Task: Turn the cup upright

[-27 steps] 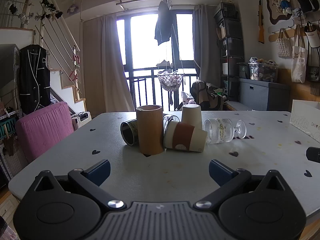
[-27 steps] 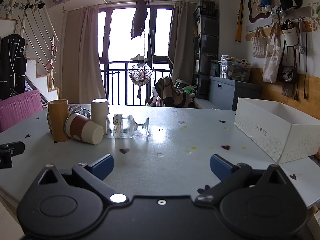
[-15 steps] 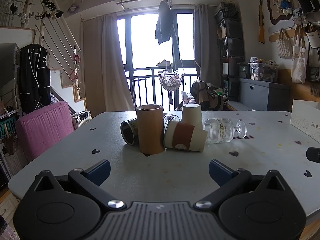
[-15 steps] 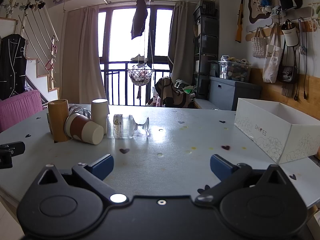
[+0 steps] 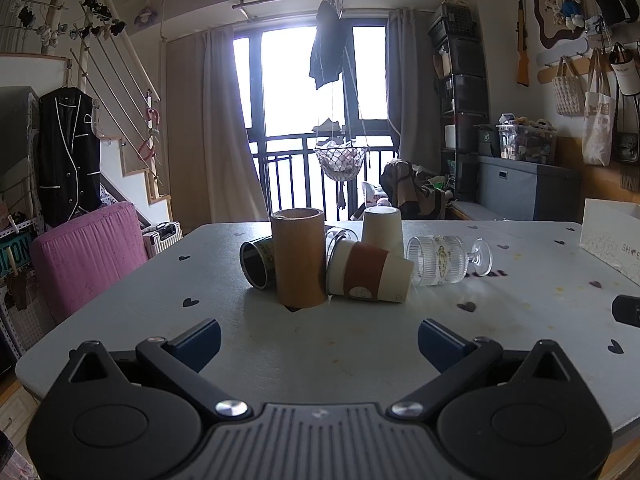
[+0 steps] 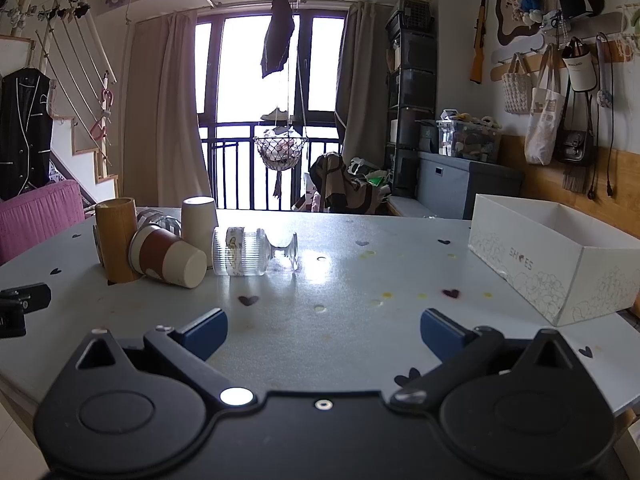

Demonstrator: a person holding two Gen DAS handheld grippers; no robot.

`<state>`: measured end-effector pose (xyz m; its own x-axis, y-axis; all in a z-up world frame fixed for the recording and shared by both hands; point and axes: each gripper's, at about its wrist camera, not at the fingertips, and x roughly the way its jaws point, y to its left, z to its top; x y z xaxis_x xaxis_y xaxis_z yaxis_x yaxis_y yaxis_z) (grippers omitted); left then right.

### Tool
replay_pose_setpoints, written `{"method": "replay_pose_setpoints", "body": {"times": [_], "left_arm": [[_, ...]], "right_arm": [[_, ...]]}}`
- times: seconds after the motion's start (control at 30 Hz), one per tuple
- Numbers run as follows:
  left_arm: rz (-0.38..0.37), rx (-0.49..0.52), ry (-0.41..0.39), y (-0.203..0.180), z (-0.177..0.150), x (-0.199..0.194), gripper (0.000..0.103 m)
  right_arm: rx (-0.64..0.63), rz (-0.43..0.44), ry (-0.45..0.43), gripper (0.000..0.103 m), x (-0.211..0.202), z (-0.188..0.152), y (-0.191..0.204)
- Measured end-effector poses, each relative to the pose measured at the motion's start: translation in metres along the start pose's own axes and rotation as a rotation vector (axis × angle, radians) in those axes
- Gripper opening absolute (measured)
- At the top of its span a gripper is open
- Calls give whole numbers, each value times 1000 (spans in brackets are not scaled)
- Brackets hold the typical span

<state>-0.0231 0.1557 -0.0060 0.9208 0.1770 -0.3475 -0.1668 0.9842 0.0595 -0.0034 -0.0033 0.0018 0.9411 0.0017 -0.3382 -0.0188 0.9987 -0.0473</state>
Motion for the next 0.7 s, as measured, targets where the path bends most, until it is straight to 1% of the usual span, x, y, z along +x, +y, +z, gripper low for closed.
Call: {"method": "replay_pose_setpoints", "body": {"times": [0.7], "left_arm": [[-2,-4,9,-4,-3,3,103]], "right_arm": [[2,0,4,103,2,-3,-1]]}}
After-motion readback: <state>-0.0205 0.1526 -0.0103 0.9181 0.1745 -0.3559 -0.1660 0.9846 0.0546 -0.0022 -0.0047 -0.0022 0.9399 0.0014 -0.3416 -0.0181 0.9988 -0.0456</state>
